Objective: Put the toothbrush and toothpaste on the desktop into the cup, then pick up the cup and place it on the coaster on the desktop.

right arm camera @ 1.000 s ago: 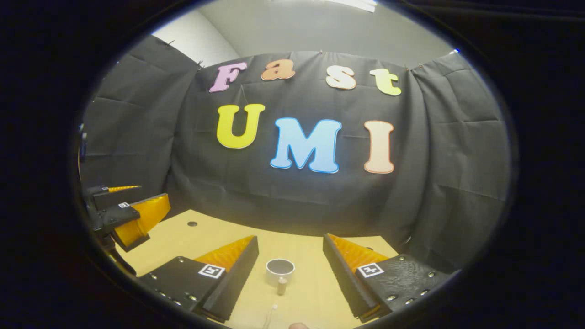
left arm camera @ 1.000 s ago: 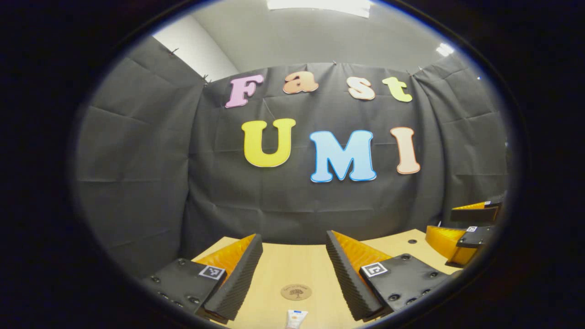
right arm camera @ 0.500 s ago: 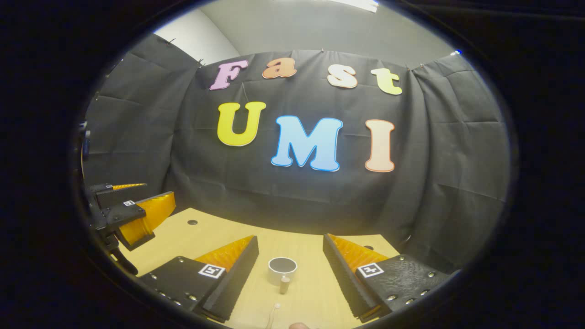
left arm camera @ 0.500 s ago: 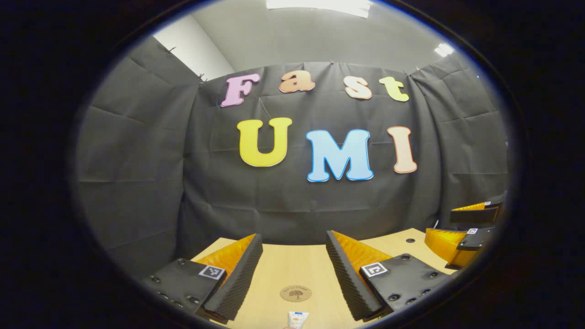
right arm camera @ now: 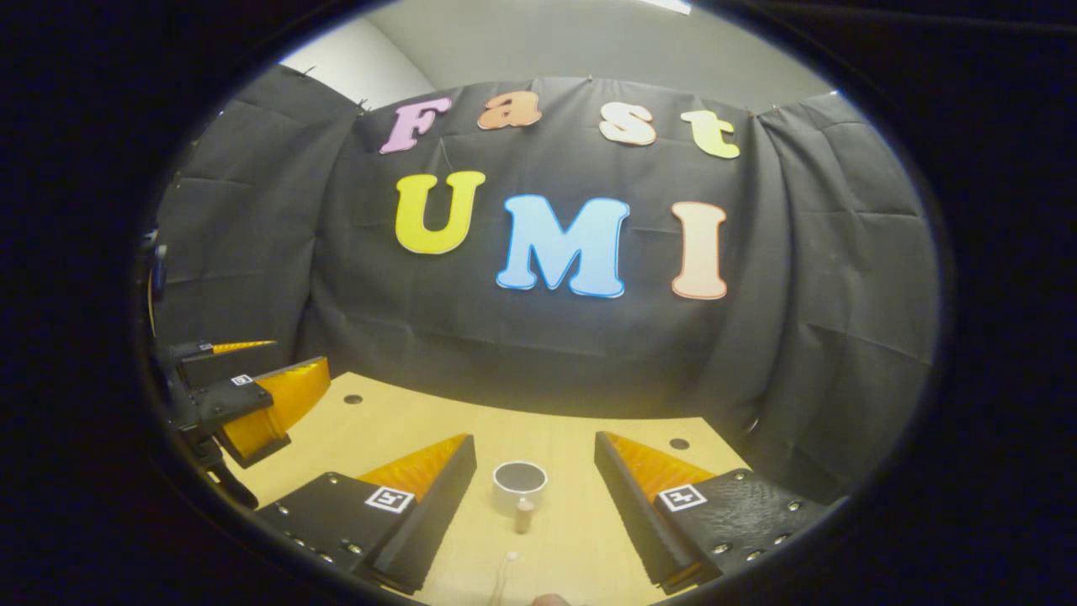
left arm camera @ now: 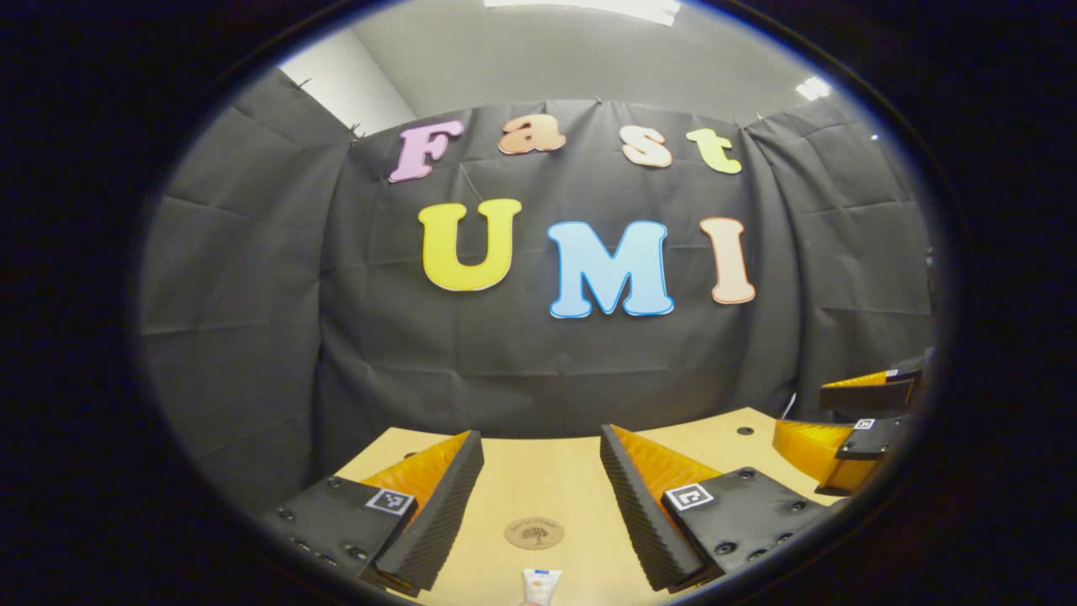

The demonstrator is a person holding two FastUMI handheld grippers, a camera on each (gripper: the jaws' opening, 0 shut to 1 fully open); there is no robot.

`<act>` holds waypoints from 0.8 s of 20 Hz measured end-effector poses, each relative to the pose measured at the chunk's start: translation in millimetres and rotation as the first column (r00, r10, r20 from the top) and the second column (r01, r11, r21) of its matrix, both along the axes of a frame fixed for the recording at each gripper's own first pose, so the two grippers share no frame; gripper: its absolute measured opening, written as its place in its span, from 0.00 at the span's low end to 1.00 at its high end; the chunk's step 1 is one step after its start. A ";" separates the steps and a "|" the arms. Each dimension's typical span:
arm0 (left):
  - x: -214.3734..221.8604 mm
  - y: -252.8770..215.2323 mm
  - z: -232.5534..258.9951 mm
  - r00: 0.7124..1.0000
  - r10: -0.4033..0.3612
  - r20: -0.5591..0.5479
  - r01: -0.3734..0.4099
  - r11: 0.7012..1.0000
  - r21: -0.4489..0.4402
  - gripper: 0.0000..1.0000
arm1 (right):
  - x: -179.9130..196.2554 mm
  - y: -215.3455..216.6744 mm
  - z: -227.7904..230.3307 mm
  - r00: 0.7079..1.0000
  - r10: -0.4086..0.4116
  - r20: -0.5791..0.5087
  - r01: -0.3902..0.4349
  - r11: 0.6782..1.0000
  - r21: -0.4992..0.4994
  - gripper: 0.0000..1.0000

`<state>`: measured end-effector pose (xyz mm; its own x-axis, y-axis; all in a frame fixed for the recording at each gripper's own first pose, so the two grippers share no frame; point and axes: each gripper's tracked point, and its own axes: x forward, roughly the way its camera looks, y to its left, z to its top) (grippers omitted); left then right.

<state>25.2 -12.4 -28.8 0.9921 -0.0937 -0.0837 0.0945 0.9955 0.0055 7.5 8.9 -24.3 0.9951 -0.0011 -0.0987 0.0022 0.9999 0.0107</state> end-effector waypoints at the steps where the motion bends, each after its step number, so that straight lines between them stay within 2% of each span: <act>1: 1.0 -0.1 -6.2 1.000 -0.003 -0.018 0.003 1.000 0.006 0.93 | 1.6 2.6 -5.6 1.000 0.007 -0.020 -0.007 1.000 0.000 0.90; 3: 3.9 -2.5 -20.7 0.998 -0.010 -0.063 0.011 1.000 0.016 0.92 | 3.6 6.7 -20.8 0.997 0.018 -0.075 -0.018 1.000 0.002 0.92; 7: 2.2 -3.8 -56.1 0.985 -0.018 -0.169 0.023 0.999 0.029 0.92 | 6.1 17.0 -57.1 0.978 0.043 -0.202 -0.039 0.999 0.026 0.90; 12: -0.2 -8.9 -97.1 0.959 -0.028 -0.283 0.030 1.000 0.003 0.93 | 6.1 23.3 -97.4 0.939 0.063 -0.337 -0.051 0.998 0.046 0.90; 16: -2.6 -6.0 -127.8 0.925 -0.028 -0.380 0.030 1.000 -0.001 0.93 | 5.4 27.5 -126.0 0.895 0.080 -0.438 -0.053 0.996 0.073 0.90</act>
<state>22.6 -18.3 -156.6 0.8829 -0.1205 -0.4539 0.1191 0.9924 -0.0318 12.9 36.4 -150.3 0.8471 0.0830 -0.5249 -0.0468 0.9955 0.0819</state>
